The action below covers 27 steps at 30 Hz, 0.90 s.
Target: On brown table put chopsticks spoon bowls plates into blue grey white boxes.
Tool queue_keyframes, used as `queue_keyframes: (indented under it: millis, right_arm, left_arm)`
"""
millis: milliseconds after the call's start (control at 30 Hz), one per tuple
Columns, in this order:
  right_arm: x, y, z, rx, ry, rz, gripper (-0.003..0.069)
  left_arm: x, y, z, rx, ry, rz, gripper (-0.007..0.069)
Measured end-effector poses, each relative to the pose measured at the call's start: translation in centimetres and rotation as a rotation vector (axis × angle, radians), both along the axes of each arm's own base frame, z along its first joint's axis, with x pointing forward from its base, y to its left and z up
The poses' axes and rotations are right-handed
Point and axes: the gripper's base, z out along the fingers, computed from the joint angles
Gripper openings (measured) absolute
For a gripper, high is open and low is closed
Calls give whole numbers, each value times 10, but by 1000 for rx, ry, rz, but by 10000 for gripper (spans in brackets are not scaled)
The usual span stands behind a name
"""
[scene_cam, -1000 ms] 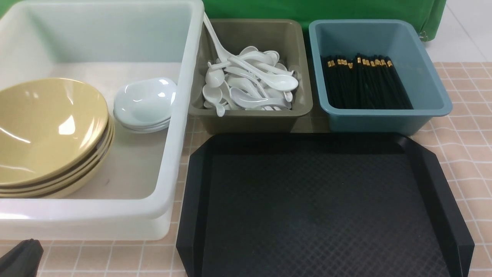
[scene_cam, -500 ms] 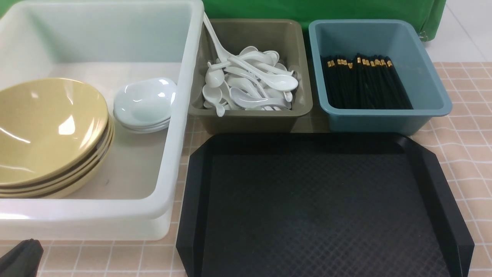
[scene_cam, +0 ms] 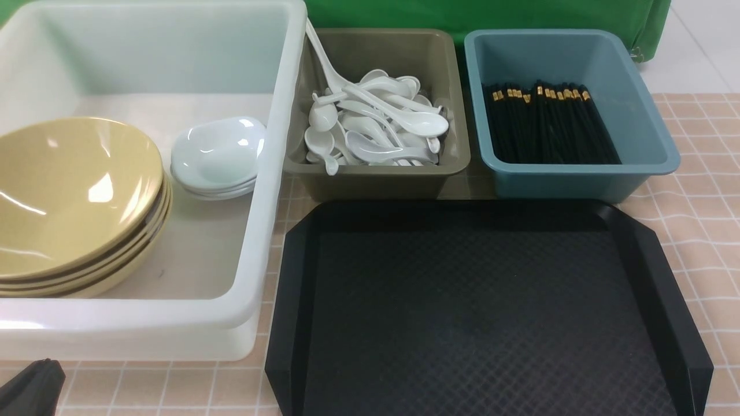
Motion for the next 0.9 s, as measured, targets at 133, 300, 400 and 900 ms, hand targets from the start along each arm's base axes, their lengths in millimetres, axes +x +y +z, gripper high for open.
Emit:
queue_keyframes:
  millis: [133, 300, 400, 900]
  right_arm:
    - [0, 0, 0, 0, 0, 0, 71]
    - [0, 0, 0, 0, 0, 0, 76]
    - [0, 0, 0, 0, 0, 0, 79]
    - [0, 0, 0, 0, 0, 0, 96]
  left_arm:
    - [0, 0, 0, 0, 0, 0, 4]
    - [0, 0, 0, 0, 0, 0, 4]
    - [0, 0, 0, 0, 0, 0, 4]
    - [0, 0, 0, 0, 0, 0, 4]
